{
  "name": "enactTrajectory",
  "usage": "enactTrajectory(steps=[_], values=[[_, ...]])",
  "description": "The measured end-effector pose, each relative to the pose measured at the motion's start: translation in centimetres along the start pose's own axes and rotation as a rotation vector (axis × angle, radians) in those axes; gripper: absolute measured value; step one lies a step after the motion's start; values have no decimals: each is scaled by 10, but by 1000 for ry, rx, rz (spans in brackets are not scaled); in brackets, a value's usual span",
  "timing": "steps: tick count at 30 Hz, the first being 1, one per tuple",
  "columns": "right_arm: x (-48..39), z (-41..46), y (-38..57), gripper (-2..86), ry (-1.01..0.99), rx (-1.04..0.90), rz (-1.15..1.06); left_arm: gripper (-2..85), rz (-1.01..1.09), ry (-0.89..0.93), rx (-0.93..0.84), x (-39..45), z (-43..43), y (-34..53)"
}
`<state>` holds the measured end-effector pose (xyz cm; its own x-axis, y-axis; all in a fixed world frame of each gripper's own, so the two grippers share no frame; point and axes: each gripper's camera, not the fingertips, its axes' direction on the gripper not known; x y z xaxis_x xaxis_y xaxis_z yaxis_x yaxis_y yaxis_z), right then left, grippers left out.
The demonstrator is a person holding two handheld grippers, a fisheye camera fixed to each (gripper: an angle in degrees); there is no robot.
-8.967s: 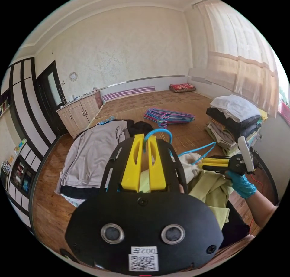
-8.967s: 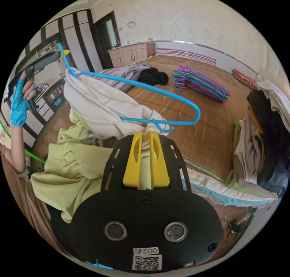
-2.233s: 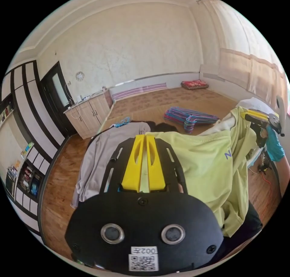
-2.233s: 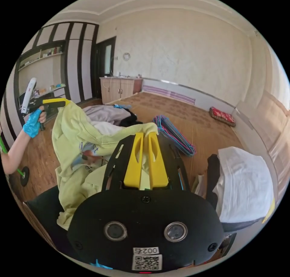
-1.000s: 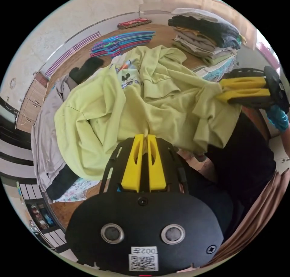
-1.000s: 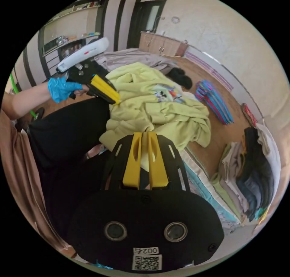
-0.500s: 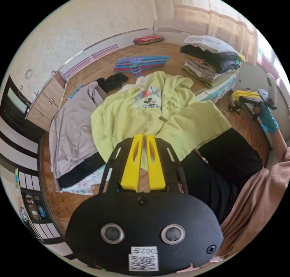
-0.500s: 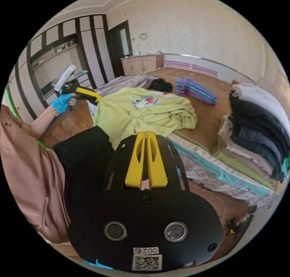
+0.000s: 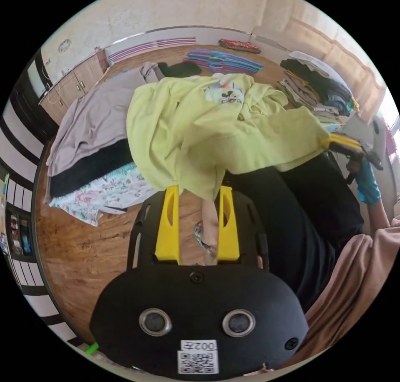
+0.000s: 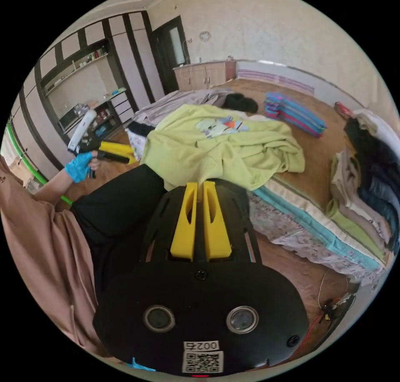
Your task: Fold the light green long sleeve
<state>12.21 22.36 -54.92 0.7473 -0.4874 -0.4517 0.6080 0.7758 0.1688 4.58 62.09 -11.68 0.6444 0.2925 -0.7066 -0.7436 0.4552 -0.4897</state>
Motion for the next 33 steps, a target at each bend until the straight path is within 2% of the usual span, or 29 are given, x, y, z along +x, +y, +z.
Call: enactTrajectory(steps=[2,5,11,16,19,23,28,33], values=[[6,-32,2,0,53,126,45,105,-41,-12,-5,-2,6,4],[16,-62,9,-3,118,197,103,104,-92,25,33,-4,11,6],[21,-74,28,-5,148,191,144,80,-84,24,83,-3,21,-2],[25,-82,37,-5,150,249,212,7,-77,44,89,-8,30,-1],[24,-87,34,-6,184,249,188,-5,-94,38,133,-14,12,4],[20,-103,26,-7,219,262,113,-9,-32,35,238,-16,-58,15],[18,-113,19,-7,209,147,36,-9,144,31,174,-7,-117,27],[27,-71,37,-1,82,-98,79,-4,194,56,5,7,-86,49]])
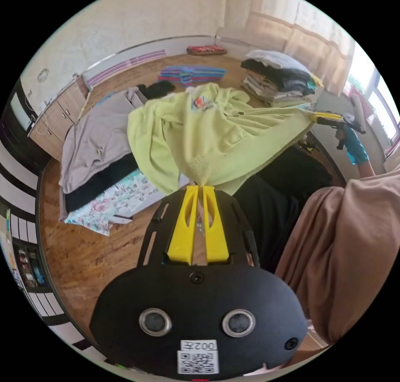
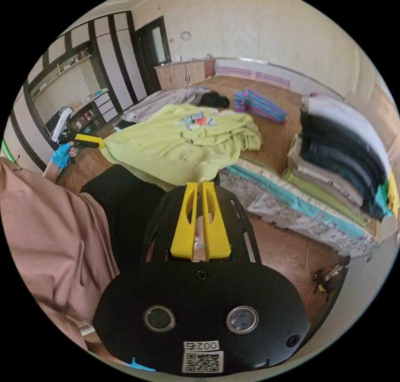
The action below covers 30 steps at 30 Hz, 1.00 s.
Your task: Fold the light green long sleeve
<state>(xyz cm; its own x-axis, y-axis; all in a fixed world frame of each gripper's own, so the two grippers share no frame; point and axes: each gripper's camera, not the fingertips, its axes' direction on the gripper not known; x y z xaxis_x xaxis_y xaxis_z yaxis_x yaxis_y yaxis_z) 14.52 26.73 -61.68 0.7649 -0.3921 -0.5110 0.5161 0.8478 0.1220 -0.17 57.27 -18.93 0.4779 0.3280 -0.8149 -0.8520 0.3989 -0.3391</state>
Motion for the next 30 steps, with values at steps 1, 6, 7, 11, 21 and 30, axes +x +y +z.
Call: enactTrajectory(steps=[1,6,7,11,21,30], values=[[2,16,6,4,-16,-40,21,-3,-12,4,-11,0,6,2],[8,47,11,50,27,-122,68,31,-87,-2,-56,1,25,15],[6,46,8,55,50,-101,53,34,-90,-3,-52,1,24,16],[0,45,-17,66,112,16,7,59,-79,9,-21,4,25,19],[-40,132,-128,118,-10,135,-201,90,-78,-43,-118,14,55,17],[-59,273,-217,101,35,-167,-314,79,-154,-3,-87,13,55,24]])
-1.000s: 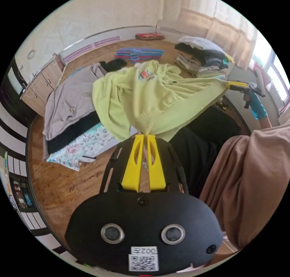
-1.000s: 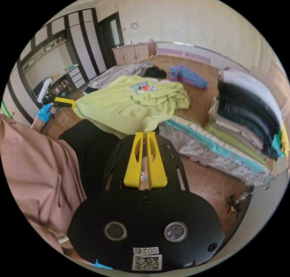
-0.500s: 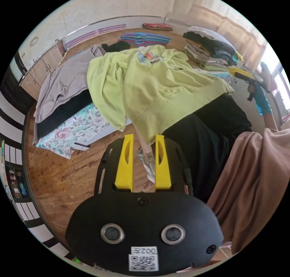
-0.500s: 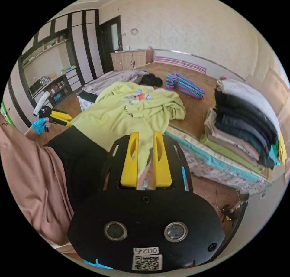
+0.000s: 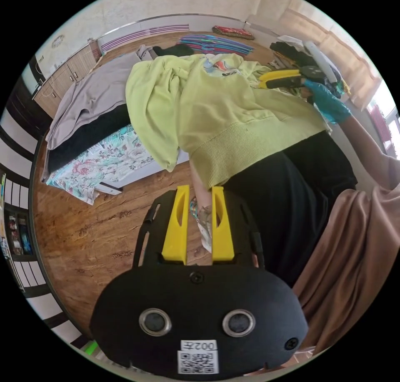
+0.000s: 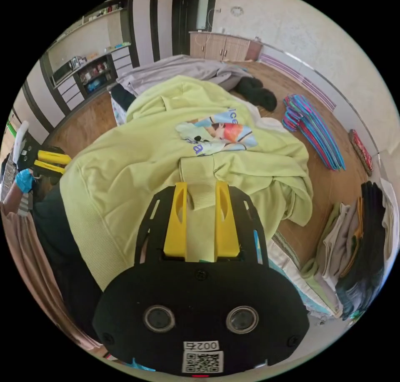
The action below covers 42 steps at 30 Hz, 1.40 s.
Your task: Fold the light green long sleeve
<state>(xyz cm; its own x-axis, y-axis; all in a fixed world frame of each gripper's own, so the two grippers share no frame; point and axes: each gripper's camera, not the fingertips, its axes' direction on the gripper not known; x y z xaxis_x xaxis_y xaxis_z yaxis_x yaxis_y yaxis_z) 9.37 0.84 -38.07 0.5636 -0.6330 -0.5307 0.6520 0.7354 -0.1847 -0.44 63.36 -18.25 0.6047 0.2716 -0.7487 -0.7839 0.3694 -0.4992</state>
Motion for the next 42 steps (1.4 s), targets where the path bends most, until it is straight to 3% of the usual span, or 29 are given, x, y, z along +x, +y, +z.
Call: enactTrajectory(steps=[5,10,16,24,28,33,42], values=[[14,27,-15,6,-8,-47,2,68,-15,12,27,-4,-20,4],[44,14,-6,-4,143,42,119,40,-36,-6,52,-8,-42,7],[57,-3,-1,55,-4,139,81,8,-73,-50,96,-7,-61,-1],[31,40,-37,107,-95,62,-47,3,-86,-53,168,19,-60,-25],[28,68,-55,81,-2,-74,-108,1,-85,-62,194,35,-59,-36],[49,55,-54,28,7,-9,-93,-13,-95,-81,228,57,-55,-48],[163,-10,-27,14,349,167,277,-15,-240,-81,270,77,-44,-79]])
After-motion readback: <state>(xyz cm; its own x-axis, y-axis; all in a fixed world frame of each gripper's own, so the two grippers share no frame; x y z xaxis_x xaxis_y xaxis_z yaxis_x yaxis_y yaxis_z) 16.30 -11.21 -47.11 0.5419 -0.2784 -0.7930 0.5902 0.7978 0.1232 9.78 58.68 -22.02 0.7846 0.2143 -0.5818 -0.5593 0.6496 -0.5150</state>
